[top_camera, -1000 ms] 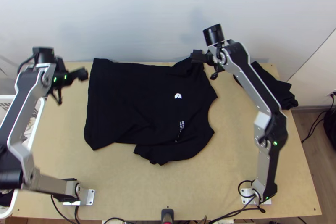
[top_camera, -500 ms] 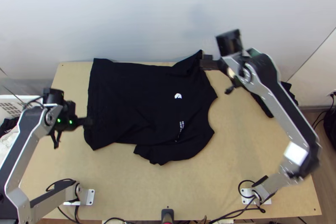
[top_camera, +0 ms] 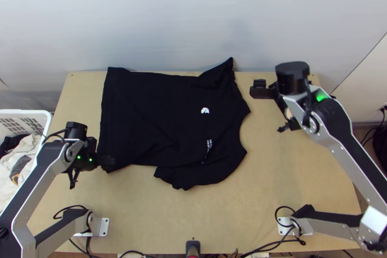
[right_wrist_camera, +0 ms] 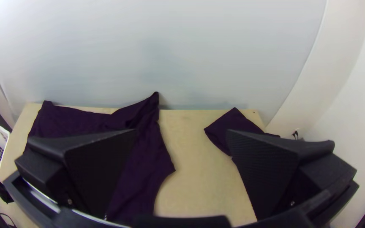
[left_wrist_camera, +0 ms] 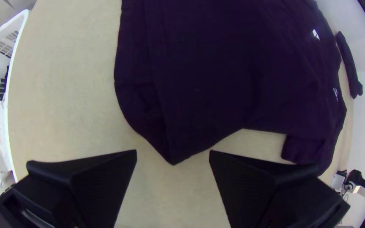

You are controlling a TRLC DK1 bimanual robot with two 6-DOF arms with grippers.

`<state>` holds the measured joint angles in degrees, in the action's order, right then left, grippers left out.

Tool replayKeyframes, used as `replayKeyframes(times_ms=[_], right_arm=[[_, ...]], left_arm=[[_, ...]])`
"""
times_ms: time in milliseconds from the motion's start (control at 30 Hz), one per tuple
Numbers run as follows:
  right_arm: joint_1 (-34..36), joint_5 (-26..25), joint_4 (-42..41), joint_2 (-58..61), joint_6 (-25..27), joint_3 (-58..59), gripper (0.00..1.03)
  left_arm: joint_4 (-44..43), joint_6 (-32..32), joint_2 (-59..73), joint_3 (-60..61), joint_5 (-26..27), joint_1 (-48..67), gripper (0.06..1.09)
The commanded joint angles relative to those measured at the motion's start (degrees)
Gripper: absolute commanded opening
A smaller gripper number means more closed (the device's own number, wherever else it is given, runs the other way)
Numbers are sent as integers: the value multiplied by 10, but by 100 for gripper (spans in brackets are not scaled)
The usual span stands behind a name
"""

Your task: Fold the t-shirt

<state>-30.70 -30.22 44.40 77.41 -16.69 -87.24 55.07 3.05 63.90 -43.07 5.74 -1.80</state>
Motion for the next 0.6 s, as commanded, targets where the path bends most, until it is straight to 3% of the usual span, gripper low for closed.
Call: replayKeyframes(times_ms=[0, 100, 367, 567], right_arm=[[-4, 0, 5, -38, 5, 44, 98], [-15, 9, 9, -41, 2, 58, 98], [-69, 84, 65, -43, -34, 62, 98], [-85, 137, 66, -42, -43, 90, 98]], left_arm=[[-34, 25, 1, 42, -6, 30, 89], [-51, 35, 16, 48, -6, 38, 88], [-102, 69, 67, 62, -7, 43, 64], [-124, 70, 66, 63, -37, 43, 26]])
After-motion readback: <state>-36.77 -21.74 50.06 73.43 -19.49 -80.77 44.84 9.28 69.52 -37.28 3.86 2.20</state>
